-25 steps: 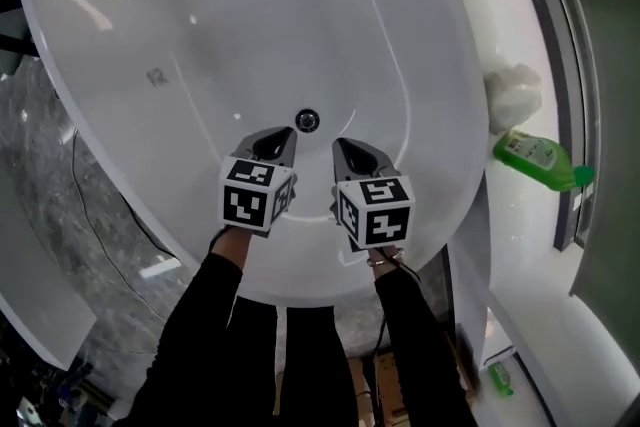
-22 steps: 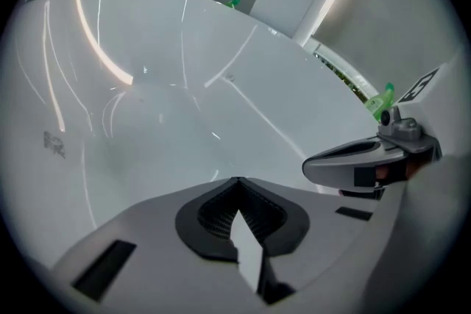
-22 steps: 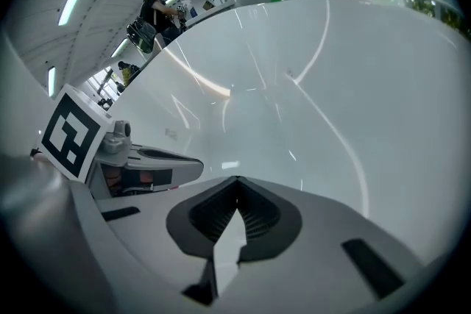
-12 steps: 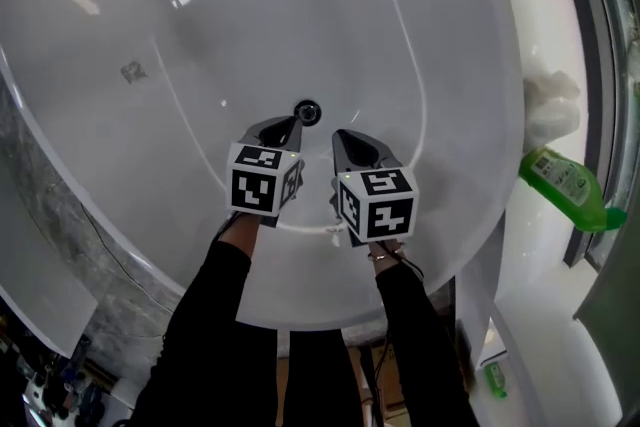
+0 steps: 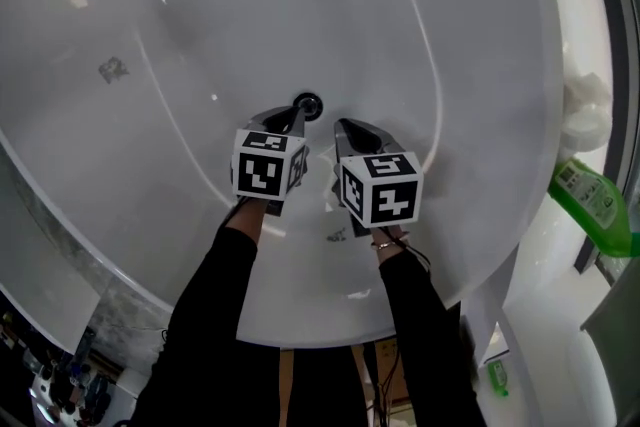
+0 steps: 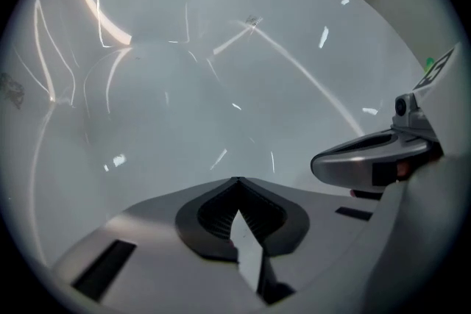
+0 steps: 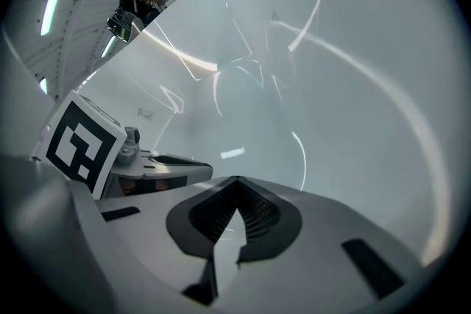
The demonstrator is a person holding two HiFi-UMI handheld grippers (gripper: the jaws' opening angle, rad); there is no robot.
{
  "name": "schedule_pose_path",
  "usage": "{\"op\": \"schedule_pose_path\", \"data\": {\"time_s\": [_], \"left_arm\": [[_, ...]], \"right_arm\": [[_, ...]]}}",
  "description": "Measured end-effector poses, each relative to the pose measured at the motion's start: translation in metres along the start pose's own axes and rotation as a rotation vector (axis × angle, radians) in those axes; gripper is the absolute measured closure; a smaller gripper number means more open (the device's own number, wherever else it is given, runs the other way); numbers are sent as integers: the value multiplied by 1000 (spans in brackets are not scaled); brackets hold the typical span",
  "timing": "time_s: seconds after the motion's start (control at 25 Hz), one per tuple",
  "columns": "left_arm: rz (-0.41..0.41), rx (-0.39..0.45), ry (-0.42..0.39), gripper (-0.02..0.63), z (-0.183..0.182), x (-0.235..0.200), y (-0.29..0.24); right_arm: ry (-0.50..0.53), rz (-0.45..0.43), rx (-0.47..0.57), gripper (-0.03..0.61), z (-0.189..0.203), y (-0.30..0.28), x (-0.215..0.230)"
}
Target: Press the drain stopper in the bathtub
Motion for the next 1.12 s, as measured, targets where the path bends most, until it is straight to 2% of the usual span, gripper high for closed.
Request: {"op": "schedule_pose_path", "data": {"time_s": [0.52,1.12], "left_arm": [[-4,-41,36,606,13,-16,-38],[-37,-77,68,606,29,-27,-71]], "right_arm": [[3,-16,-42,577,10,-33,5],[47,-26,-47,577,18,-37,1]]}}
Point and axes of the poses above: the fingertips, and each gripper's own axes: y backward along the fingers, x to its right, z out of its underside, the point moved 9 cm from there along y, backward along the fingers, and after that the axes turned 13 degrees about y, right-handed, at the moved point
